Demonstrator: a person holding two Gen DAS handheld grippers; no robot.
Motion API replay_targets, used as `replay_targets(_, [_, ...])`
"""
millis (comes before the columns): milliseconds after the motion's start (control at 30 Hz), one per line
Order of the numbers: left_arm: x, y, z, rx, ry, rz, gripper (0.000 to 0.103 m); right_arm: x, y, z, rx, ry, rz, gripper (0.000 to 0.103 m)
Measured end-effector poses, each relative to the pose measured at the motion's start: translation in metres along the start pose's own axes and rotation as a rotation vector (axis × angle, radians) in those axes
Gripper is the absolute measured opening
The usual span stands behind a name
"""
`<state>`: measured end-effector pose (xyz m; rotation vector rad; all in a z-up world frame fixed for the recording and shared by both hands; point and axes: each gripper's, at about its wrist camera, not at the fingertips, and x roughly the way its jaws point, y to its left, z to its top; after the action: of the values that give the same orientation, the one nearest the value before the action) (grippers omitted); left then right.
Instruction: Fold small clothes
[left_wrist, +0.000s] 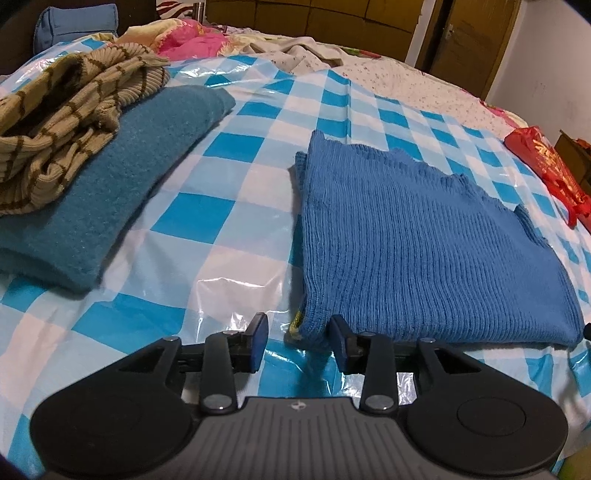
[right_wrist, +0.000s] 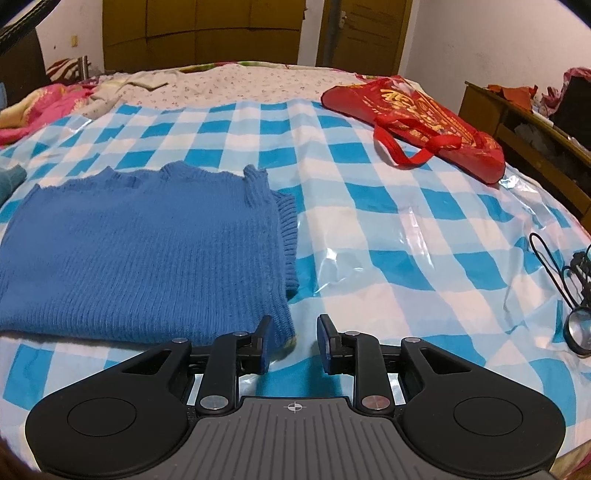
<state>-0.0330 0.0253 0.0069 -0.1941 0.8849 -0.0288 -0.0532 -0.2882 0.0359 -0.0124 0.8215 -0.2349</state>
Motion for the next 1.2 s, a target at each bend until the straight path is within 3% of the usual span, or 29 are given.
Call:
replay_targets(133, [-0.010, 0.003, -0.001, -0.029, -0.033, -0.006, 0.047, -0.008, 0.000, 0.013, 0.006, -0.026, 0.046, 0.025])
replay_targets(267, [-0.014, 0.007, -0.002, -0.057, -0.045, 0.012, 0.048, -0.010, 0.023, 0.032, -0.047, -0.033, 0.120, 0.026])
replay_targets(533, [-0.003, 0.011, -0.003, -0.113, 0.003, -0.052, 0.048, -0.001, 0.125, 0.079, -0.217, 0.009, 0.367, 0.037])
replay_targets(667, [0.002, 0.003, -0.005, -0.092, 0.017, -0.098, 0.049, 0.012, 0.183, 0.094, -0.292, 0.046, 0.432, 0.045])
replay_targets(767, [0.005, 0.000, -0.005, -0.071, 0.012, -0.116, 0.049, 0.024, 0.222, 0.101, -0.313, 0.119, 0.485, 0.046])
replay_targets(1033, [0.005, 0.005, -0.005, -0.079, -0.004, -0.174, 0.049, 0.050, 0.290, 0.109, -0.387, 0.235, 0.439, 0.046])
replay_targets(1200, [0.006, 0.013, -0.004, -0.113, -0.005, -0.211, 0.049, 0.062, 0.322, 0.100, -0.480, 0.262, 0.361, 0.048])
